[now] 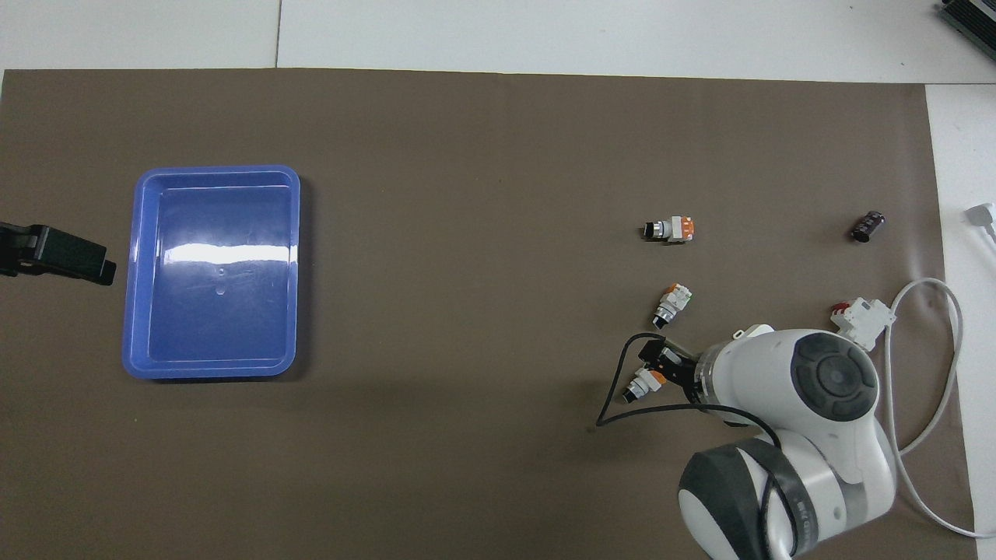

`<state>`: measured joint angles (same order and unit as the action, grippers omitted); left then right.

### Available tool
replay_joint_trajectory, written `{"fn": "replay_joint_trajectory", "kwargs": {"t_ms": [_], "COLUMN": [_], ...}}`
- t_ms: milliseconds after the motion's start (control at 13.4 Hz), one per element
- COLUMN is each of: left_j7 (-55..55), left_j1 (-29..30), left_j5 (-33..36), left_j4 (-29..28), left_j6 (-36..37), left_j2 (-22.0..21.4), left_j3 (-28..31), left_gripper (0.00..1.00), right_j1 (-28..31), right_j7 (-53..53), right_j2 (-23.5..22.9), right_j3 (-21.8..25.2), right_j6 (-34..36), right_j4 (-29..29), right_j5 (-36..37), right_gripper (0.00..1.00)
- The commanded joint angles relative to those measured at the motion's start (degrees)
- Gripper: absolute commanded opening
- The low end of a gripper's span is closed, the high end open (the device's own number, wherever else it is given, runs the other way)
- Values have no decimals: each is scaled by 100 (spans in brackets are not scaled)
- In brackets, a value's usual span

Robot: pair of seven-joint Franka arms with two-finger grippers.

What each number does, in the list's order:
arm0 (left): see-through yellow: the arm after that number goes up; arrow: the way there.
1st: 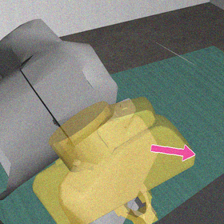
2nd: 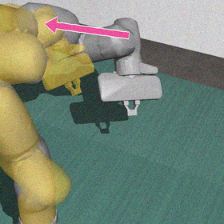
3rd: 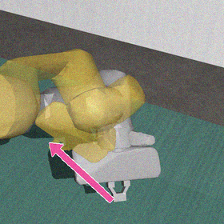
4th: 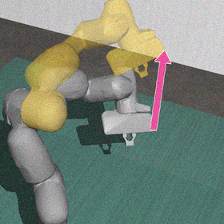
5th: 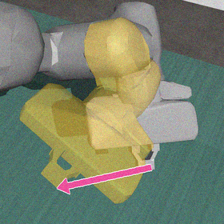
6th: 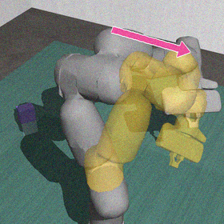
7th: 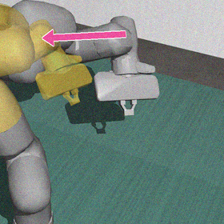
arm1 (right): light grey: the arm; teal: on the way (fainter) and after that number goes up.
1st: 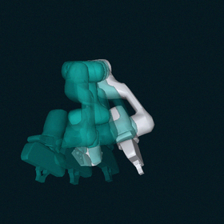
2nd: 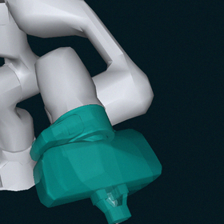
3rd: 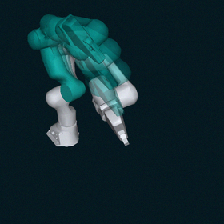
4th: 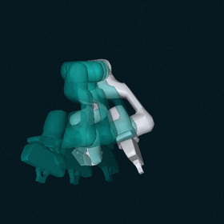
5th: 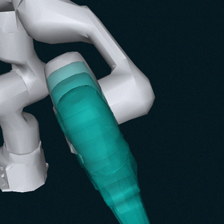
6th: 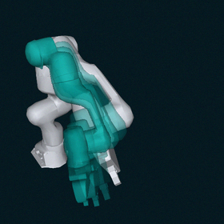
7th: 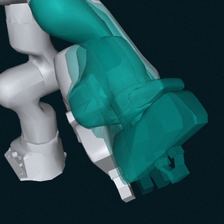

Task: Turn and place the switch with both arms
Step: 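Lower the right gripper and grasp the nearest orange-and-white switch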

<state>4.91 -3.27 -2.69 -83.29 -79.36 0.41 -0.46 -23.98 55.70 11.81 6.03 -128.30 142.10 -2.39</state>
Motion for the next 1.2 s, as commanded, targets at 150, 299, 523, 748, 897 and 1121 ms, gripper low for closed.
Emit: {"fn": "replay_joint_trajectory", "kwargs": {"t_ms": [150, 299, 523, 748, 897, 1121], "left_j7": [-130, -113, -113, -87, -69, -60], "left_j1": [-25, -51, -42, -16, 1, 19], "left_j5": [102, 111, 120, 128, 120, 216], "left_j4": [-476, -591, -531, -416, -442, -451], "left_j6": [-62, -79, -368, -413, -413, -422], "left_j2": [-295, -357, -305, -261, -278, -287], "left_j3": [-15, -7, -7, -7, -7, 2], "left_gripper": [100, 100, 100, 100, 100, 100], "right_j1": [25, -202, -230, -29, 33, 297], "right_j7": [73, 64, 64, -41, 177, 740], "right_j2": [-398, -618, -785, -838, -961, -1164], "right_j3": [21, 21, 30, 30, 30, 30], "right_j6": [-967, -1318, -1750, -1733, -1454, -462], "right_j4": [441, 485, 696, 670, 312, -637], "right_j5": [-542, -876, -886, -886, -903, -1166], "right_gripper": [99, 99, 96, 0, 0, 0]}}
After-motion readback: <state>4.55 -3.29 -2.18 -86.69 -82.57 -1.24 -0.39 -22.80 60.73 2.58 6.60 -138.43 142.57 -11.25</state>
